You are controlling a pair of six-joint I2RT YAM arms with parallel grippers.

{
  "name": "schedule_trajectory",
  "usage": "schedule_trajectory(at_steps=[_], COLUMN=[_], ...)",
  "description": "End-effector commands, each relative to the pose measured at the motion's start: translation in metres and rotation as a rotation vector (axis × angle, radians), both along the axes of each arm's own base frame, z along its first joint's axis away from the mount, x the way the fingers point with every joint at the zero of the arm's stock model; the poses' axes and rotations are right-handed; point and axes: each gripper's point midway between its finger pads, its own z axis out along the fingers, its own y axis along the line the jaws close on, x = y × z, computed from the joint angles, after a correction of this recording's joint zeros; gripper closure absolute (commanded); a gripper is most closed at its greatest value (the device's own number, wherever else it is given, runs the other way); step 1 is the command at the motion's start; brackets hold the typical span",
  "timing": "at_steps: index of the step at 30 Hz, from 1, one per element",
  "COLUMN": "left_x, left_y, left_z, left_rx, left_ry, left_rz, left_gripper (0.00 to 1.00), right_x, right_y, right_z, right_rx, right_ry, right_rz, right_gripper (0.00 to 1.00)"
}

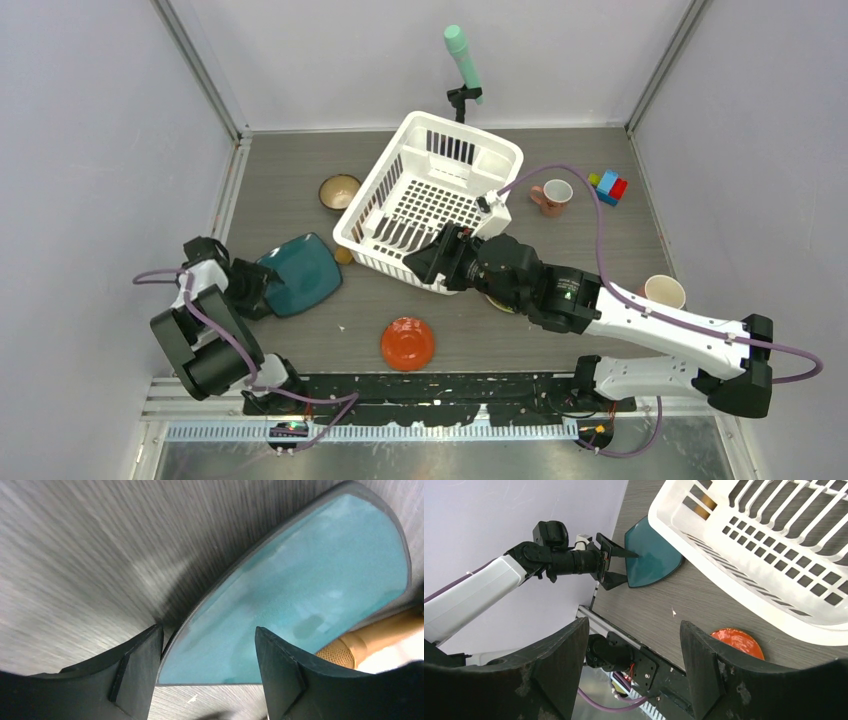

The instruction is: Load the mixed dishes into the dish rack

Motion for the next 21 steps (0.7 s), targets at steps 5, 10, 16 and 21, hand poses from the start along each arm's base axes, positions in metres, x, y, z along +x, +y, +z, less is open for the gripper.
schedule_trajectory(at_steps=[5, 10, 16, 21], left_x=[0.027, 0.031, 0.032, 0.030], left_y=[-0.022, -0.013, -0.013, -0.016], left_z=[0.013, 0.021, 0.022, 0.005], left_rx=[-0.160, -0.238, -0.245, -0.292], left_ry=[-0.264, -0.420, -0.473, -0.435], left_rz=[-0.075, -0.065, -0.113, -0.108], left_gripper=[0.27, 0.28, 0.33, 0.33], right_x=[-0.005, -0.007, -0.010, -0.009], right_y=[0.005, 0.001, -0.002, -0.010], right_z=[0.014, 0.030, 0.046, 0.056], right_rx=[0.070, 0.109, 0.142, 0.155], right_ry=[0.009, -0.017, -0.050, -0.091], right_rz=[0.023, 0.035, 0.050, 0.039], right_gripper=[0.27, 0.28, 0.28, 0.28])
